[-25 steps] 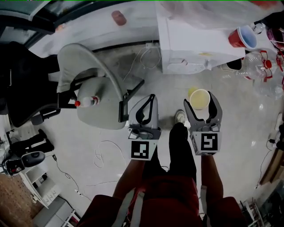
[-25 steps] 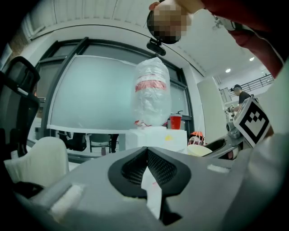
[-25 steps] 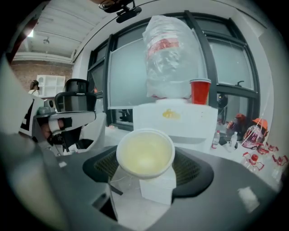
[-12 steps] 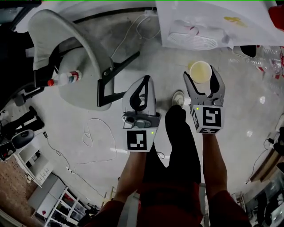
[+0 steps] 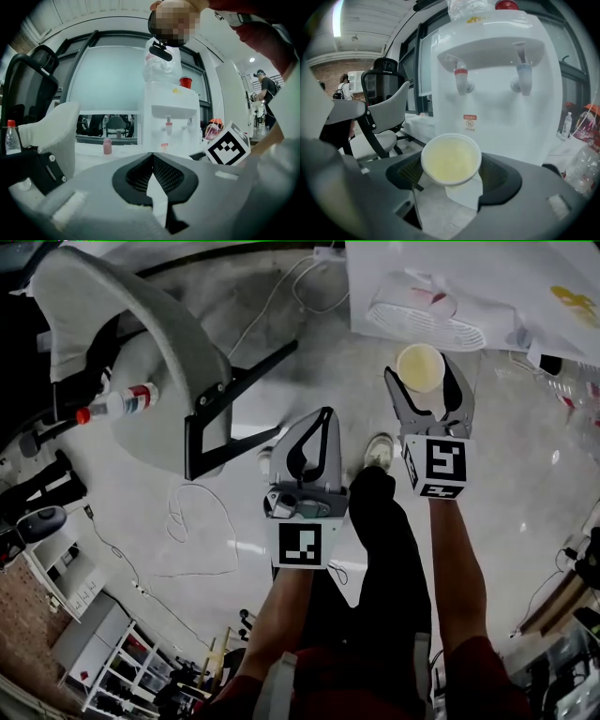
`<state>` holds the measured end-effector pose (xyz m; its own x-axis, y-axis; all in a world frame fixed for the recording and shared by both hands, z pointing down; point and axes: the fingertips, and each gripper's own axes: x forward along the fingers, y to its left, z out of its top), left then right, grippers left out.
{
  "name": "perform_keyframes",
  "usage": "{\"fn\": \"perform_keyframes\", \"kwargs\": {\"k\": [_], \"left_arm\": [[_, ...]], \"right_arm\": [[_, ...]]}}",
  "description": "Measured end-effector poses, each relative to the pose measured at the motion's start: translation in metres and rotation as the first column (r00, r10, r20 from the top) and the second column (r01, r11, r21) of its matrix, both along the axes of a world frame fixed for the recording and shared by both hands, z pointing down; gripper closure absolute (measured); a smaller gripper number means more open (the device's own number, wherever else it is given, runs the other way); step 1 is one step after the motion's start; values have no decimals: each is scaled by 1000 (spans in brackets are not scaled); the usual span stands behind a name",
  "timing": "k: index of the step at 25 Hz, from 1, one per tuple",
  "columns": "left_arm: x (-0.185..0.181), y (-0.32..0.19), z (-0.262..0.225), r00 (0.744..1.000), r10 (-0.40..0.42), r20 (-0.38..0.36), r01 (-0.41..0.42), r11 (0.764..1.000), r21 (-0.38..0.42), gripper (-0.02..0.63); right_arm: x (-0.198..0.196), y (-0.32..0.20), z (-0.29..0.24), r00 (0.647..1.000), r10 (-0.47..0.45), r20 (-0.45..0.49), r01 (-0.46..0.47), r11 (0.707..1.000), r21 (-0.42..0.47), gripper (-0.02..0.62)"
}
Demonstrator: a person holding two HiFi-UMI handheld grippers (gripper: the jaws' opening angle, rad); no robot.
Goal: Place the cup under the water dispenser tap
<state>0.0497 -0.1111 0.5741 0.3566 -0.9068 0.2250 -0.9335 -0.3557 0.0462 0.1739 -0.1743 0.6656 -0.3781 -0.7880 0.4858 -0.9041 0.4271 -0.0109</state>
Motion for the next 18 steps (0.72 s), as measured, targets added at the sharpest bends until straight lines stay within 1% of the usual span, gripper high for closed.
{"fn": "perform_keyframes", "kwargs": {"k": [6,11,18], "left_arm": [[2,0,21,1000,6,-2,-6,999,-48,603],[5,1,26,1000,12,0,-12,998,-65,603],[4,2,33,1000,21,5,-21,997,-69,603]], "right_arm": [[-6,-31,0,1000,2,1,-2,1000,30,236],[-7,-50,7,1000,22,-2,-22,999,24,236],[-5,-65,25,998,56,-16,-56,998,11,235]]}}
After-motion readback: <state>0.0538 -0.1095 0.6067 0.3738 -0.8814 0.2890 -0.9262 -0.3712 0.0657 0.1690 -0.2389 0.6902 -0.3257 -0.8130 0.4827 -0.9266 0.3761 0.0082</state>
